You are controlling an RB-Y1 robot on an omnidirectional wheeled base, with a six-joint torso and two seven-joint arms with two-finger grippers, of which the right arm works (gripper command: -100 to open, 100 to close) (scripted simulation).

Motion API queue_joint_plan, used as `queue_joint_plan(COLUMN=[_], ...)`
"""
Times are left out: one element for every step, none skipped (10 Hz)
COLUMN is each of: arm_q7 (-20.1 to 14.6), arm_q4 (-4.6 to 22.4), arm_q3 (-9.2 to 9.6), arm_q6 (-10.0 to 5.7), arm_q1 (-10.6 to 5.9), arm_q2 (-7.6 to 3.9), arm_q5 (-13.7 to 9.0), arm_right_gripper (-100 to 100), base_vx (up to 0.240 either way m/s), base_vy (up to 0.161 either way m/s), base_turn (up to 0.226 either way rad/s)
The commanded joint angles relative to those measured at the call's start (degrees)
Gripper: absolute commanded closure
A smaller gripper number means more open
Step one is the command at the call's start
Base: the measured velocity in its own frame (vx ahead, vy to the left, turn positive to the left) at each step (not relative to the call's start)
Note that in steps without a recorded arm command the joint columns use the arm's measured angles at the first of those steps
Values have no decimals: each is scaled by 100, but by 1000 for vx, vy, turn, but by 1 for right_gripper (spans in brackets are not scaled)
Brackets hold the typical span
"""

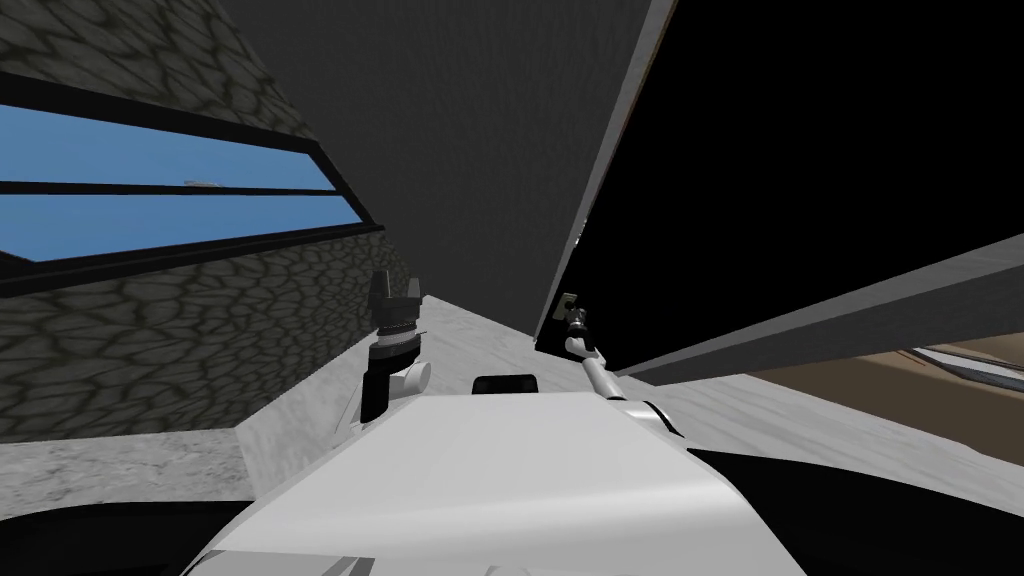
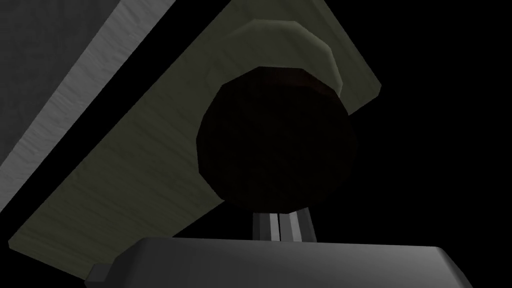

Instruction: Pull the door open

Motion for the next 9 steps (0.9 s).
queue_joint_plan(arm_q7=[-170,-347,-454,-570,-691,-816,-946,-1075,-1203], arm_q4=[-74,-152,-199,-249,-302,-357,-414,-470,-526], arm_q3=[16,32,42,53,64,76,88,100,112], arm_q6=[29,59,77,97,118,139,161,184,205], arm_q1=[11,22,29,37,44,53,61,69,77], arm_q2=[83,170,222,279,338,400,463,526,589], arm_q5=[-152,-310,-406,-509,-618,-730,-846,-961,-1076], arm_right_gripper=[-100,-100,-100,-100,-100,-100,-100,-100,-100], base_vx=[-80,-112,-136,-138,-117,-97,-97,-91,-81], base_vy=[-47,-46,-15,12,9,5,-12,-33,-26], base_turn=[-9,-55,73,64,20,15,14,16,18])
